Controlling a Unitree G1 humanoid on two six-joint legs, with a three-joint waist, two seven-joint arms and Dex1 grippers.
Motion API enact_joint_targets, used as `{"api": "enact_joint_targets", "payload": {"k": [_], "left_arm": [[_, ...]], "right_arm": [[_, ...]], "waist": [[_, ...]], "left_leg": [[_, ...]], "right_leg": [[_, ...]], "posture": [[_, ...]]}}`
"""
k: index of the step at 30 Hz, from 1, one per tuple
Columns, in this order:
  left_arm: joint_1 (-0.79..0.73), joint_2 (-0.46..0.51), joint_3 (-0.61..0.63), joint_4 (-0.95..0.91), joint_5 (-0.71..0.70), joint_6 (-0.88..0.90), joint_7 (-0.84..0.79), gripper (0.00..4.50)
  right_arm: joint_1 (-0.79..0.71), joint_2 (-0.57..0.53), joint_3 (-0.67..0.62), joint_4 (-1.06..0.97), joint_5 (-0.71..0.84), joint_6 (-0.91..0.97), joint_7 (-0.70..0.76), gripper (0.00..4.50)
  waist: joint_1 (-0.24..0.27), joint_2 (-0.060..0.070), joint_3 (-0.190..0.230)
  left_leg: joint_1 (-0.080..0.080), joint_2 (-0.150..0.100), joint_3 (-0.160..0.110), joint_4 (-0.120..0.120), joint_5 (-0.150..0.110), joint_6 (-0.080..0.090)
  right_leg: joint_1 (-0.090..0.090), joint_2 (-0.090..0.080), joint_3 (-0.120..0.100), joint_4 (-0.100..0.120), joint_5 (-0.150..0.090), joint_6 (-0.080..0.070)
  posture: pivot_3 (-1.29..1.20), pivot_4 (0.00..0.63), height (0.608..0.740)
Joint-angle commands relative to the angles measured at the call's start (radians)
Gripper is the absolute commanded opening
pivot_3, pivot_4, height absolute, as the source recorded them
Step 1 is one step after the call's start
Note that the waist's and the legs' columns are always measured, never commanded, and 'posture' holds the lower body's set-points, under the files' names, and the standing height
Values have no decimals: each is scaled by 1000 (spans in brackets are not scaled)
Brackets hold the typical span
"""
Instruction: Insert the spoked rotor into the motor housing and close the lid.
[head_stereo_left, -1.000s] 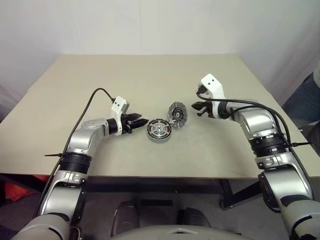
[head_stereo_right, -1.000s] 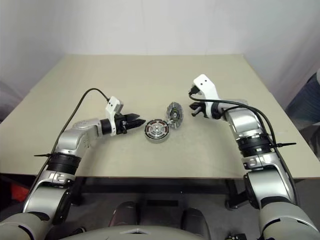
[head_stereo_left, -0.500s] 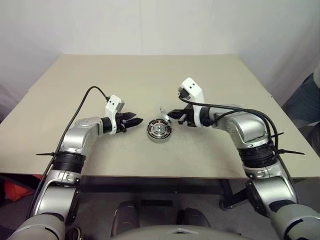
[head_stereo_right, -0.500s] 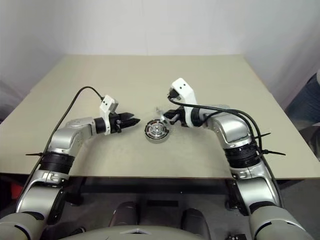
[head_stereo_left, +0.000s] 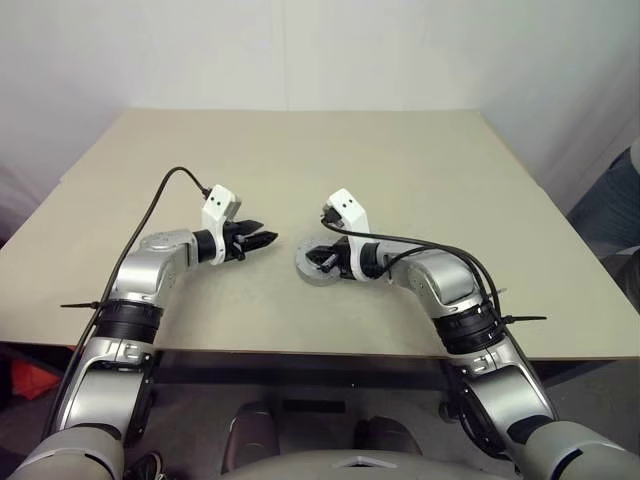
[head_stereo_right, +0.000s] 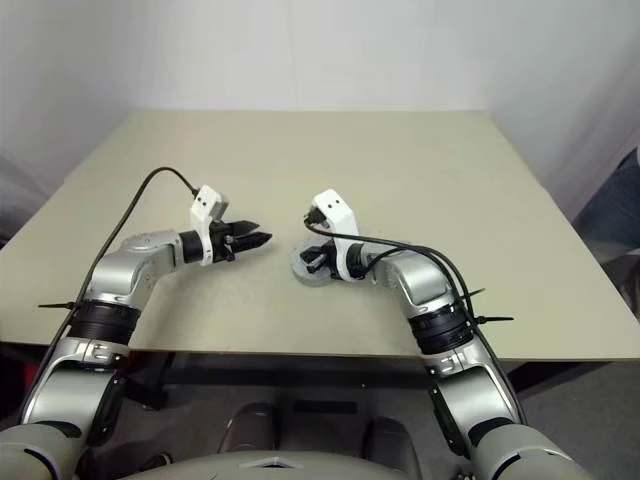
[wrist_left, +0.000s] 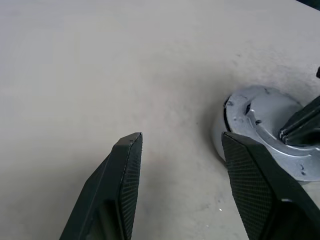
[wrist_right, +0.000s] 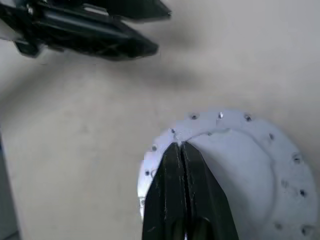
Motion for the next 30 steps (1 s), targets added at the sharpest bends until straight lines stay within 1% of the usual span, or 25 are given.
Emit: {"api": "enact_joint_targets", "payload": {"k": [1,2,4,7,10,13,15,18,20,22,24,27,30], "left_arm": [[-35,8,28,-13,-3,-17,8,2657],[-37,6,30,-11,-4,-19,12,2657],[-38,3,31,-11,-5,-19,17,2657],[-35,7,31,-14,-5,-19,17,2657],[-42,8,32,1,0,-27,14,2657],[-58,-3,31,23,3,-38,16,2657],[-69,-12,27,39,5,-47,17,2657],[-76,-30,18,50,6,-55,15,2657],[-77,-36,16,54,9,-58,11,2657],[-78,-38,14,59,12,-61,9,2657],[-81,-39,13,62,14,-63,6,2657],[-85,-37,13,65,17,-63,2,2657],[-86,-33,15,61,20,-59,-2,2657]], "right_arm": [[27,18,-23,165,-4,-33,2,8],[28,32,-54,226,13,-29,1,8],[38,38,-77,282,12,-56,-1,8],[46,36,-103,226,48,-55,22,8],[35,8,-110,149,79,-51,69,8],[21,-45,-81,66,74,-71,114,8],[7,-61,-85,23,86,-71,121,8],[-26,-65,-108,-21,96,-83,107,8],[-30,-69,-97,-33,72,-128,99,8],[-29,-53,-105,-27,68,-177,90,8],[-21,-46,-103,-18,67,-246,108,8],[10,-50,-78,14,50,-322,143,575],[29,-46,-70,45,42,-365,162,1572]], "waist": [[0,-1,-2],[-1,-2,-3],[-2,-3,-8],[0,-2,-9],[0,-3,-9],[0,-3,-9],[0,-3,-9],[0,-3,-9],[0,-3,-9],[0,-3,-9],[0,-3,-9],[0,-3,-9],[0,-3,-9]], "left_leg": [[2,0,0,0,0,0],[5,0,0,0,0,0],[9,0,0,-1,-1,1],[15,-1,-1,-1,-1,1],[18,-1,-2,-3,-1,1],[17,-2,-3,-6,-1,1],[15,-2,-3,-6,-1,1],[12,-1,-2,-6,0,0],[8,-1,-2,-5,0,0],[7,-1,-2,-5,0,0],[5,0,-2,-6,0,0],[-2,0,-2,-7,0,0],[-4,0,-2,-7,-1,1]], "right_leg": [[2,0,0,0,-1,2],[4,0,0,0,-4,6],[8,0,0,-1,-4,7],[14,0,0,-3,-5,8],[18,0,0,-7,-5,8],[18,0,-1,-14,-5,8],[16,0,-1,-15,-5,9],[13,0,-1,-13,-4,9],[8,0,-1,-9,-3,7],[5,0,-1,-5,1,1],[3,1,-1,-4,0,-1],[-3,2,-2,-5,-1,-3],[-3,2,-2,-7,-1,-3]], "posture": [[0,0,740],[0,0,740],[0,0,740],[0,0,740],[0,0,740],[0,0,740],[0,0,740],[0,0,740],[0,0,740],[0,0,740],[0,0,740],[0,0,740],[0,0,740]]}}
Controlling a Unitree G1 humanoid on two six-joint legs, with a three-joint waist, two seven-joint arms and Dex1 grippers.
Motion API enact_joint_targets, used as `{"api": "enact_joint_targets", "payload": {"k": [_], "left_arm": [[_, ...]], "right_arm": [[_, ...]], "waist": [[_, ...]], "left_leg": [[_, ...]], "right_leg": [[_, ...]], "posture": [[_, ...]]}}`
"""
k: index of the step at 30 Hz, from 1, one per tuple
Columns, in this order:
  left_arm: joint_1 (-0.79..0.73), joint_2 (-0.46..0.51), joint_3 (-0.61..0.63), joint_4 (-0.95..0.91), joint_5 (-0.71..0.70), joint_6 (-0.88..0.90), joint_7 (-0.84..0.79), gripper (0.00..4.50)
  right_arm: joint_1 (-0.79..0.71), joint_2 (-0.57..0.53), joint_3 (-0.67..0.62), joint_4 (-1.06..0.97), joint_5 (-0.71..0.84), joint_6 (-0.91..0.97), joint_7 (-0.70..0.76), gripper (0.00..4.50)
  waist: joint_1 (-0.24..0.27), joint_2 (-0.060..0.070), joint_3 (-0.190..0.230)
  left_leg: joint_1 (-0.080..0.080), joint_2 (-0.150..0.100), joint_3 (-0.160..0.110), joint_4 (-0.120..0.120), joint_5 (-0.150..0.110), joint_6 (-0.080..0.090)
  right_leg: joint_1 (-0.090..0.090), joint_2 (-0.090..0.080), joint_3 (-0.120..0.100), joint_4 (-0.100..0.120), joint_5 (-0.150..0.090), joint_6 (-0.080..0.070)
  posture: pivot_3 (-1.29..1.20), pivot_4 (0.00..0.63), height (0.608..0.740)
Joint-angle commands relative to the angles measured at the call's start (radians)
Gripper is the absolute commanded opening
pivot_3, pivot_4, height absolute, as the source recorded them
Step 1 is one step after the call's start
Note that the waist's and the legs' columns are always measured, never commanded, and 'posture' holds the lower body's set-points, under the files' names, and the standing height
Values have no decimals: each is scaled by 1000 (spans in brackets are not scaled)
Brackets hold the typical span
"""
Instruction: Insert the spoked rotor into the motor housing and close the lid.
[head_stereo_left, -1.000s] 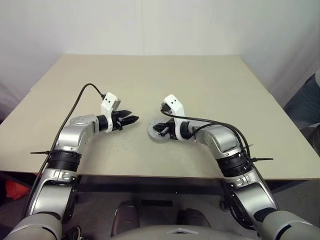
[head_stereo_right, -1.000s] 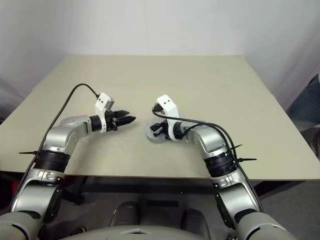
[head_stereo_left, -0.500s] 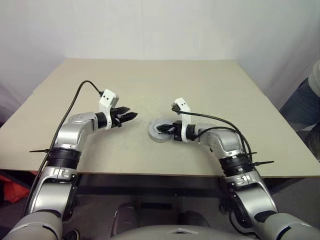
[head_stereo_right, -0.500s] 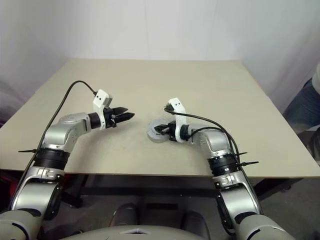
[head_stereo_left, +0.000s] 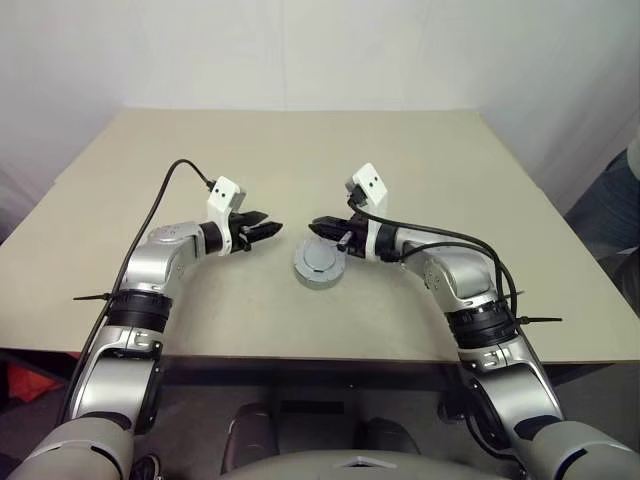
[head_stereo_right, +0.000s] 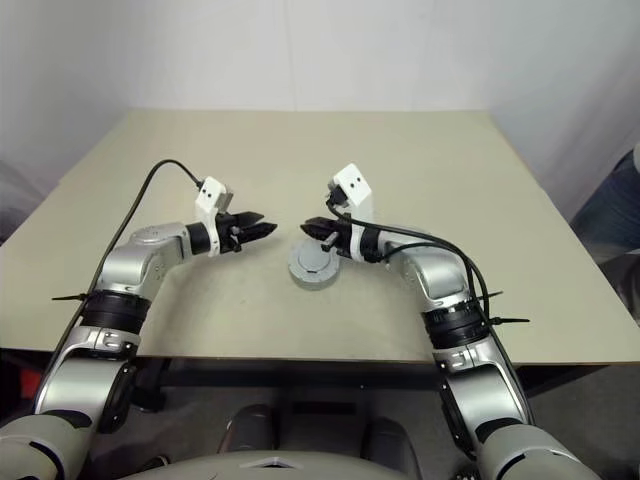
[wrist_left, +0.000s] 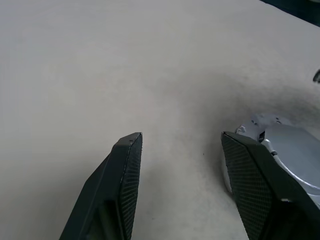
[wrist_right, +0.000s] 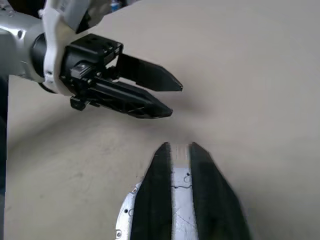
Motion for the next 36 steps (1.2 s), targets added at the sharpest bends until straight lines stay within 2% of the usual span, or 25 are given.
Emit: {"api": "enact_joint_targets", "payload": {"k": [1,7,8,9,25,28,30,36], "left_arm": [[-31,13,8,-18,2,-14,-12,2657],[-30,20,12,-19,4,-13,-16,2657],[-30,20,13,-19,5,-13,-15,2657],[-30,21,13,-19,5,-12,-15,2657],[-30,39,17,-26,6,-5,-12,2657],[-33,46,21,-21,6,-7,-11,2657],[-35,49,23,-17,7,-8,-9,2657],[-34,51,24,-19,6,-8,-5,2657]], "right_arm": [[10,-2,8,15,-10,-68,37,1922],[12,-5,28,49,-49,-112,54,4038],[12,-7,38,62,-67,-126,53,4352],[14,-10,46,72,-80,-136,53,4436],[60,6,114,216,-204,-311,72,4436],[68,1,122,244,-228,-359,75,3865],[71,-4,125,257,-235,-380,83,3260],[67,-11,119,322,-250,-413,85,3189]], "waist": [[0,0,0],[-1,0,0],[-1,0,0],[-1,0,0],[-2,0,0],[-2,0,0],[-2,0,0],[-2,0,0]], "left_leg": [[0,0,0,0,0,0],[2,1,0,1,0,0],[4,1,0,1,0,0],[4,1,0,1,0,0],[5,1,0,1,0,0],[7,1,0,1,0,0],[8,0,0,1,0,0],[8,0,0,1,0,1]], "right_leg": [[0,0,0,-1,0,0],[1,0,0,1,0,0],[2,0,0,2,0,0],[2,0,0,3,0,0],[3,0,1,3,0,0],[5,0,1,3,0,0],[5,0,1,3,0,0],[6,0,1,2,0,0]], "posture": [[0,0,740],[0,0,740],[0,0,740],[0,0,740],[0,0,740],[0,0,740],[0,0,740],[0,0,740]]}}
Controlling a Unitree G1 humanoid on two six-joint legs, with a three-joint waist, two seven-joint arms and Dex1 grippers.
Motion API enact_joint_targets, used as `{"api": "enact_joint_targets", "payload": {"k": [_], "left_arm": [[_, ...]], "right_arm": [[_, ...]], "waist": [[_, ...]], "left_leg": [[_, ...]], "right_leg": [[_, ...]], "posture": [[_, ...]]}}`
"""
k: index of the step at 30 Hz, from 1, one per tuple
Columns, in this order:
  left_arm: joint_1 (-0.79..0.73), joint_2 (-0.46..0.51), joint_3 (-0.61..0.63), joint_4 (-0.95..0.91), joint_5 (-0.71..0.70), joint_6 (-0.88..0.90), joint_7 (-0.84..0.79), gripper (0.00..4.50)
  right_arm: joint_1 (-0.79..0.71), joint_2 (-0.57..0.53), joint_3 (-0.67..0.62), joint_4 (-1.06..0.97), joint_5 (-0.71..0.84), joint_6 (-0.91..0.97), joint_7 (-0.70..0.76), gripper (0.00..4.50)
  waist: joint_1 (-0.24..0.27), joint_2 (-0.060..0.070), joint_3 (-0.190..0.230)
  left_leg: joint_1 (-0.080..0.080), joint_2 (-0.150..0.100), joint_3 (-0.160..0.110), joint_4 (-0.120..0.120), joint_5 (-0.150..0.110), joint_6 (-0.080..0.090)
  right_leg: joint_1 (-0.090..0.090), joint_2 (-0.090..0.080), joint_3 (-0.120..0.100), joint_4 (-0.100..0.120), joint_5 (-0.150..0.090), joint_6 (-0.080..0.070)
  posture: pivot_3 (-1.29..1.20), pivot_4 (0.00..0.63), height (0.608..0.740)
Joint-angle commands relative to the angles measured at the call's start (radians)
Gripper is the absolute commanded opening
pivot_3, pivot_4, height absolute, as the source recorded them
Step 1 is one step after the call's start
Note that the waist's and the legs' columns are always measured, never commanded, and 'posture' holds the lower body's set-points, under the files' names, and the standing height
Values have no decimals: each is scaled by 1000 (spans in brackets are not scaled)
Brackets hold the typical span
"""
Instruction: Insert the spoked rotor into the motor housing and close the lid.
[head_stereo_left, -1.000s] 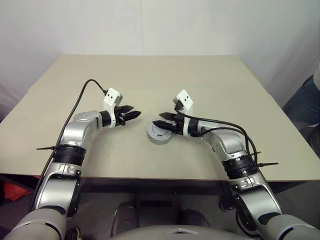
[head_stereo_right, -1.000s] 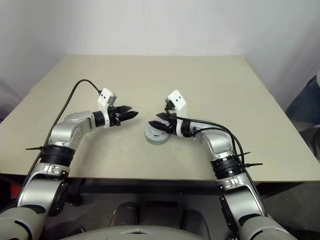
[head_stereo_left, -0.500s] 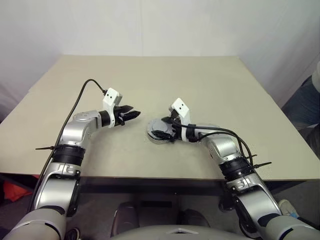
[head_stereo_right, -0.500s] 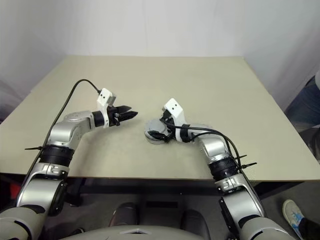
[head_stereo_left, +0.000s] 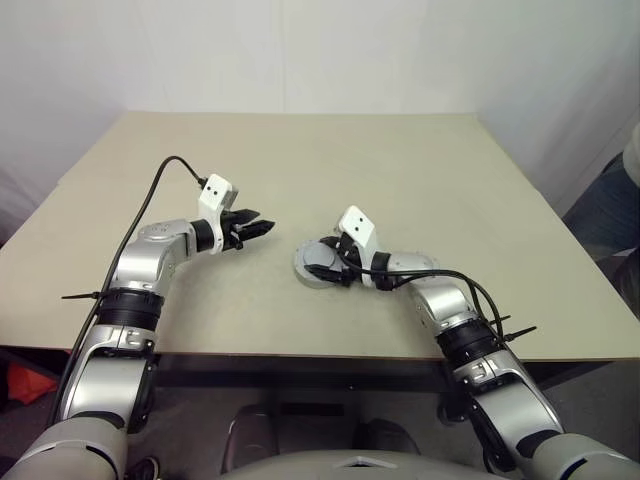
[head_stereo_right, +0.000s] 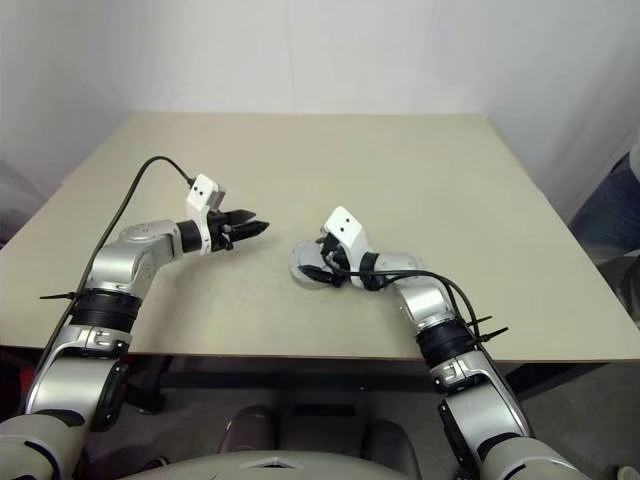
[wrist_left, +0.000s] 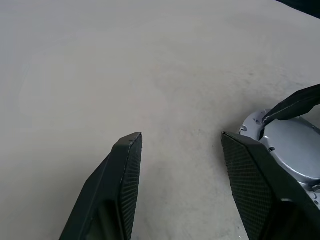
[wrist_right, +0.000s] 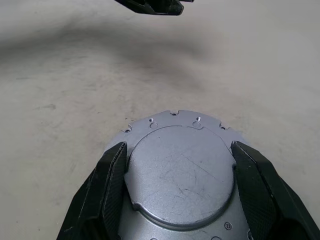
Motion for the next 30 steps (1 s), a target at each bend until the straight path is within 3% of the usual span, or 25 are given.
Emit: {"api": "enact_joint_targets", "payload": {"k": [1,9,15,18,24,30], "left_arm": [[-33,13,18,-20,1,-11,1,2657],[-30,-11,11,-38,-12,7,5,2657],[-71,-168,33,-20,-99,108,41,2657],[-70,-241,8,-29,-129,161,19,2117],[-56,-285,-37,-42,-129,223,12,142],[-25,-254,-42,-48,-105,263,65,0]], "right_arm": [[9,-14,13,76,-37,1,9,3189],[16,-29,28,82,-40,40,45,3189],[19,-28,39,75,-50,48,42,3189],[17,-31,36,70,-50,55,36,3189],[24,-35,35,55,-51,62,22,3189],[36,-41,29,34,-51,79,1,3189]], "waist": [[0,0,0],[3,0,-1],[3,-2,-1],[2,-1,-2],[0,-1,-2],[0,-1,-2]], "left_leg": [[0,0,0,0,0,0],[3,-1,0,0,0,0],[3,-1,0,0,0,0],[3,-1,0,0,0,0],[3,-1,0,-1,-1,1],[5,-1,0,-4,-1,2]], "right_leg": [[0,0,0,0,0,0],[5,-1,0,-1,-1,2],[6,-1,0,-3,0,1],[6,-1,0,-3,-1,1],[7,0,0,-6,0,1],[10,0,0,-11,-1,2]], "posture": [[0,0,740],[0,0,740],[0,0,740],[0,0,740],[0,0,740],[0,0,740]]}}
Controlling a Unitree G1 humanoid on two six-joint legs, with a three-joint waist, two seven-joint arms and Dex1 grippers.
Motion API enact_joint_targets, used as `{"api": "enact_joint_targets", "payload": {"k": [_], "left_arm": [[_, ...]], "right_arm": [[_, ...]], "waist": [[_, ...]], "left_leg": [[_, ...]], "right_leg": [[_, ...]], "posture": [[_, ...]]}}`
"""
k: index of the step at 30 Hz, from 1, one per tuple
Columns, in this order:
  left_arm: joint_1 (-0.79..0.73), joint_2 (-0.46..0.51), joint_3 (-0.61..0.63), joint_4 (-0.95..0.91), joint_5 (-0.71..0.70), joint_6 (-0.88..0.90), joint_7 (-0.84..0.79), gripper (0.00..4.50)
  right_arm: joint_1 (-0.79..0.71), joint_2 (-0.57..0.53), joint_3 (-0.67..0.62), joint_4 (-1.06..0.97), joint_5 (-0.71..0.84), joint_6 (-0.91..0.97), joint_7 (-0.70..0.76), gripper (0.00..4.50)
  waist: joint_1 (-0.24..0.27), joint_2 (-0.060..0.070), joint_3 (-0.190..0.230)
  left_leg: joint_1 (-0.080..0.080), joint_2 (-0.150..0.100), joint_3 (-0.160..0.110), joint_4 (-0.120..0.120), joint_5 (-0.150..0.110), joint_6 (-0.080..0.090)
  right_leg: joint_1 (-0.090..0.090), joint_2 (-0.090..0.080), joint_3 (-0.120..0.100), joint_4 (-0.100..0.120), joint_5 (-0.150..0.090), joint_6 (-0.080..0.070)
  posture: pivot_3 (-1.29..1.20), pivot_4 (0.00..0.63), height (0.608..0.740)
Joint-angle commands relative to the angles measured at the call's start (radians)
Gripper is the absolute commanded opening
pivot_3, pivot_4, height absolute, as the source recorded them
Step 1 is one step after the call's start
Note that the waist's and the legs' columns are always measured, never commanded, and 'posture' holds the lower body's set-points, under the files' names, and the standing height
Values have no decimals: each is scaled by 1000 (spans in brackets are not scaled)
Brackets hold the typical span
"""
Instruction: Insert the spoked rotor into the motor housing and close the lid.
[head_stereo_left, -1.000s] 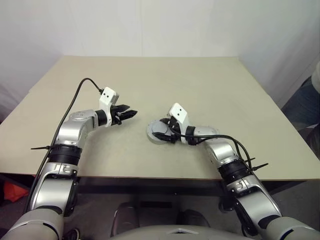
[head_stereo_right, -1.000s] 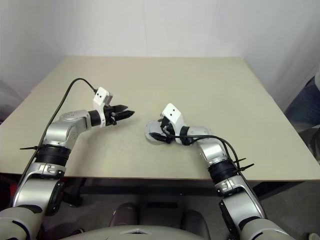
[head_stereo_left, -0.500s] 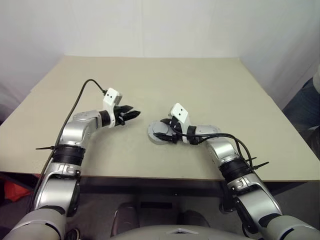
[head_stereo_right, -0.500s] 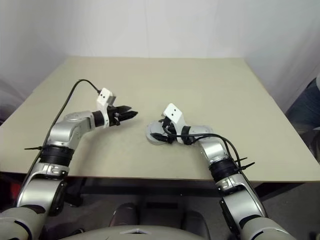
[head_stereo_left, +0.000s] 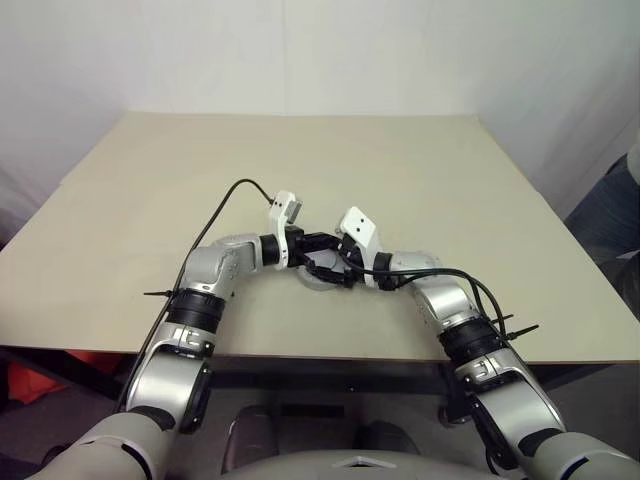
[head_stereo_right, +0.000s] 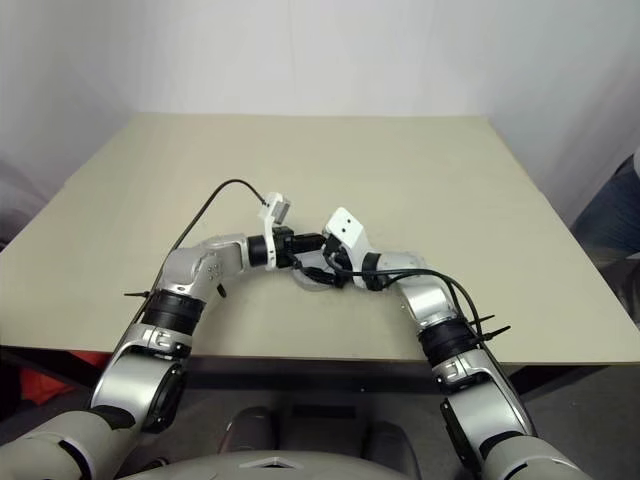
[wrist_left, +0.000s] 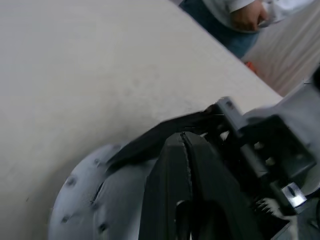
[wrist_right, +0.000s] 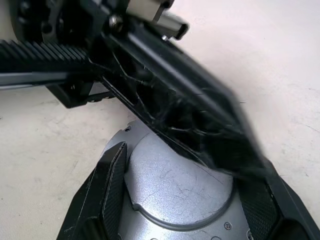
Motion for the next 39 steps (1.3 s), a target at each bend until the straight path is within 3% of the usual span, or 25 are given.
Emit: {"api": "enact_joint_targets", "payload": {"k": [1,6,16,20,26,31,39], "left_arm": [[12,30,-1,-44,12,22,18,0],[66,74,-53,-83,37,65,18,0],[53,73,-91,-87,32,220,45,0],[47,80,-88,-86,30,232,42,0],[43,85,-94,-88,30,238,39,0],[38,81,-104,-90,34,231,37,0],[49,76,-110,-102,39,211,43,0]], "right_arm": [[36,-27,20,38,-50,56,-15,3189],[35,-30,19,41,-52,64,-22,3189],[17,-32,1,19,-12,103,2,3189],[16,-52,-14,-36,0,106,25,4474],[5,-119,-36,-189,21,174,57,4474],[-39,-173,-164,-247,126,460,24,4474],[-117,-187,-363,-117,282,949,-49,4474]], "waist": [[0,0,0],[1,1,-1],[1,4,-6],[1,4,-6],[1,4,-6],[0,4,-6],[1,4,-6]], "left_leg": [[0,0,0,0,0,0],[1,0,0,-2,0,0],[12,-5,0,-5,-1,2],[13,-8,-1,-5,-2,3],[13,-8,-1,-7,-3,4],[10,-9,-1,-8,-3,4],[6,-9,0,-10,-2,4]], "right_leg": [[0,0,0,0,0,0],[1,0,0,-1,-2,3],[11,-3,1,-3,-7,11],[14,-5,2,-6,-8,13],[13,-5,2,-6,-8,13],[8,-4,3,-6,-8,13],[4,-4,3,-6,-8,13]], "posture": [[0,0,740],[0,0,740],[0,0,740],[0,0,740],[0,0,740],[0,0,740],[0,0,740]]}}
